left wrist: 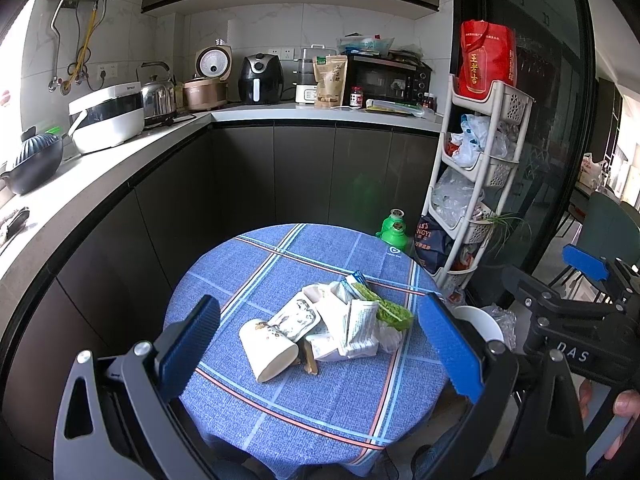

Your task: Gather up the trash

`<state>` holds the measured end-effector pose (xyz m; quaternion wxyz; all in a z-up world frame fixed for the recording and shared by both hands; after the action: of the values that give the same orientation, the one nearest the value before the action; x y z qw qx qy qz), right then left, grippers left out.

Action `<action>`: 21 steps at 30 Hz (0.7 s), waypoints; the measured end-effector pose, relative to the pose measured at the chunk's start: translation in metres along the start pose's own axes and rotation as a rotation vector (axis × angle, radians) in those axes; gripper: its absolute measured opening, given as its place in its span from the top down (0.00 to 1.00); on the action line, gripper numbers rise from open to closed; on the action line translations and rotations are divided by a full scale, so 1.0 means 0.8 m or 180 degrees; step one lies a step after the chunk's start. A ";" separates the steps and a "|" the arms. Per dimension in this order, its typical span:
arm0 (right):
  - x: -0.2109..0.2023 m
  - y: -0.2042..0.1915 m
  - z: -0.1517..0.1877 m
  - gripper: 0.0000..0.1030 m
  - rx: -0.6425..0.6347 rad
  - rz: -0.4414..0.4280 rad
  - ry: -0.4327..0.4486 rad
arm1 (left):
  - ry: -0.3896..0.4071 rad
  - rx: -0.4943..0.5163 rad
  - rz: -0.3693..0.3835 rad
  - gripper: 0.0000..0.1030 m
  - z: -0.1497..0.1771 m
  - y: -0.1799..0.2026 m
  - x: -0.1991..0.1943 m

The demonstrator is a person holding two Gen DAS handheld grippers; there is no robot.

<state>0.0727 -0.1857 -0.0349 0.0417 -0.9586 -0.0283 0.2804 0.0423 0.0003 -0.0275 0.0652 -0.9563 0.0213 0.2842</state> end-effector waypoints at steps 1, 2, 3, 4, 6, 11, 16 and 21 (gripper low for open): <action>0.000 0.000 0.000 0.08 0.0004 -0.0002 0.0001 | 0.0001 0.0001 0.0001 0.04 0.000 0.000 0.000; 0.000 0.000 0.000 0.08 0.0005 -0.0003 0.0001 | 0.0001 0.0003 0.0003 0.04 0.000 0.000 0.000; 0.000 0.000 0.000 0.08 0.0006 -0.0004 0.0000 | -0.0001 0.0001 0.0000 0.04 0.000 0.000 0.000; 0.000 -0.001 0.000 0.08 0.0004 -0.0005 -0.0001 | -0.0002 0.0000 -0.0001 0.04 0.000 0.000 0.000; 0.000 -0.001 0.000 0.08 -0.0001 -0.0005 0.0000 | -0.0003 -0.0006 -0.0002 0.04 0.000 -0.001 0.000; 0.001 -0.001 0.000 0.08 0.0001 -0.0007 -0.0002 | -0.0006 -0.0006 -0.0006 0.04 0.000 0.000 0.000; 0.003 -0.002 0.000 0.08 0.0001 -0.0005 -0.0004 | -0.0007 -0.0002 -0.0002 0.04 0.000 0.000 0.000; 0.001 -0.004 0.003 0.08 -0.0004 -0.0010 -0.0024 | -0.0019 -0.0005 -0.0005 0.04 0.006 0.002 -0.001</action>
<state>0.0716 -0.1827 -0.0370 0.0415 -0.9575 -0.0301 0.2838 0.0387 -0.0008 -0.0314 0.0646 -0.9555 0.0202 0.2870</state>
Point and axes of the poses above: each gripper's, at about its wrist camera, not at the fingertips, and x roughly the way its jaws point, y to its right, z to its underside, the point moved 5 cm from there along x, roughly the way its jaws point, and after that the axes turned 11 degrees about x, right-handed, at the moved point
